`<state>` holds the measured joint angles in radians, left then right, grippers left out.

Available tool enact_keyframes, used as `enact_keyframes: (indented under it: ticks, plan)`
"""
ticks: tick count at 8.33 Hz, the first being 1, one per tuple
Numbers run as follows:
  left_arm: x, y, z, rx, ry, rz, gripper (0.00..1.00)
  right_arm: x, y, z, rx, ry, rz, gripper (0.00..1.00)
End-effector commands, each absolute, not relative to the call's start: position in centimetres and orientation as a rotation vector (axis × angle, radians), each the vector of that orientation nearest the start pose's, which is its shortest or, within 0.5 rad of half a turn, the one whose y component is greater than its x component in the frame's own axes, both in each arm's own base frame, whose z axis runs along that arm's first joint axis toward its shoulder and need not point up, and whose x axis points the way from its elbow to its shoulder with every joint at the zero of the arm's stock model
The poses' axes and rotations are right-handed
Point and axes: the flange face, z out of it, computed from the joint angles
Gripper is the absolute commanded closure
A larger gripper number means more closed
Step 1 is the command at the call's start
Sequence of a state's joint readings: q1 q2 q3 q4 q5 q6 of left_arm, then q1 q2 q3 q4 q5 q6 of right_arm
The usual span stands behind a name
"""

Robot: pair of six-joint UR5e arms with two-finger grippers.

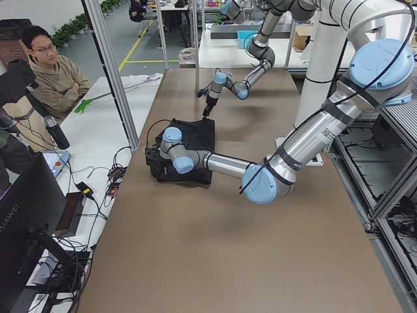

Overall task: Fold clothes
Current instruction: 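Release the hem and move the right gripper to the folded edge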

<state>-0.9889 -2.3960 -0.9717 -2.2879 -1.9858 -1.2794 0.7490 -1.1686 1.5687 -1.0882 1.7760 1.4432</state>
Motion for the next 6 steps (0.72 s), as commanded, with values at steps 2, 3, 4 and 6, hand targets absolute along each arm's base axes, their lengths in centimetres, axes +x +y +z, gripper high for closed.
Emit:
enact_keyframes:
  ticks: [2, 3, 4, 6]
  plan:
    - [37.75, -73.96, 32.62, 0.257, 0.995, -0.439, 0.28, -42.31, -51.12, 39.76, 0.174, -0.94, 0.515, 0.24]
    - [37.87, -73.91, 32.62, 0.257, 0.995, -0.437, 0.28, -42.4, -51.06, 40.01, 0.172, -0.935, 0.514, 0.25]
    - [37.87, -73.91, 32.42, 0.258, 0.997, -0.437, 0.28, -42.55, -50.93, 40.01, 0.157, -0.939, 0.538, 0.36]
    - [37.9, -73.95, 32.18, 0.259, 0.999, -0.437, 0.28, -42.69, -50.76, 39.68, 0.14, -0.95, 0.566, 0.77]
